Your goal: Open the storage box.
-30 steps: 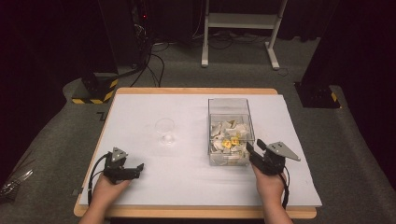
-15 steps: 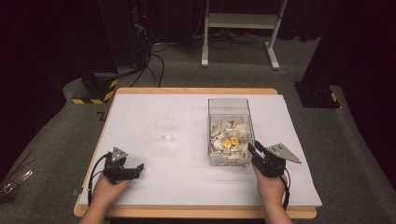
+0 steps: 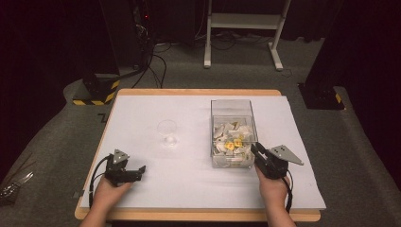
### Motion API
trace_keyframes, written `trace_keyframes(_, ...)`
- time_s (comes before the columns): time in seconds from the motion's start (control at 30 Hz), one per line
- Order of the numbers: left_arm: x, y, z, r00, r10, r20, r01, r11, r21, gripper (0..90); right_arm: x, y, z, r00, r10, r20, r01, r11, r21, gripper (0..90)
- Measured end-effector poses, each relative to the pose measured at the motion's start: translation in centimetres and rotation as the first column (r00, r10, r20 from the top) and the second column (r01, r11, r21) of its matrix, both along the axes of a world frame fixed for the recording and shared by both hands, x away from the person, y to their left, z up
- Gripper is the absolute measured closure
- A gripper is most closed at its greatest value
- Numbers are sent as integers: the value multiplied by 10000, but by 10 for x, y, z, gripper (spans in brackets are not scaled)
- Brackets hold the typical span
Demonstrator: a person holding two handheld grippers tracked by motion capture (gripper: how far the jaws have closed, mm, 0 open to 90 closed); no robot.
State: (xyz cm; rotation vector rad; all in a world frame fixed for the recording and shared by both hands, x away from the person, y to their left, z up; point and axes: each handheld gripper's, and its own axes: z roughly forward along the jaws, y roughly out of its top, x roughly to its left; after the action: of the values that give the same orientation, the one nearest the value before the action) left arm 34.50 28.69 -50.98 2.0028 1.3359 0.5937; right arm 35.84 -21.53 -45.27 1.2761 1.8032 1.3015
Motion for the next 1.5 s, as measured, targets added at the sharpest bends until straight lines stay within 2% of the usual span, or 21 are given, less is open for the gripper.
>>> trace_keyframes(0.5, 0, 0, 0, 10000, -2, 1, 2, 10000, 7, 98, -1, 1, -1, 10000, -86, -10, 86, 9999, 82, 744)
trace_keyframes(0.9, 0, 0, 0, 10000, -2, -1, 2, 10000, 1, 98, -16, -4, -1, 10000, 69, 46, -70, 10000, 27, 742)
trace_keyframes(1.0, 0, 0, 0, 10000, -4, -3, 4, 10000, 9, 98, -19, -5, -2, 10000, 57, 28, -57, 10000, 50, 726)
trace_keyframes(1.23, 0, 0, 0, 10000, -4, -4, 4, 10000, 4, 98, -15, -1, -4, 9998, 143, -126, -142, 9999, 84, 673)
trace_keyframes(1.5, 0, 0, 0, 10000, -3, -3, 3, 10000, -1, 98, -20, -4, -6, 9995, 211, -217, -210, 9998, 31, 704)
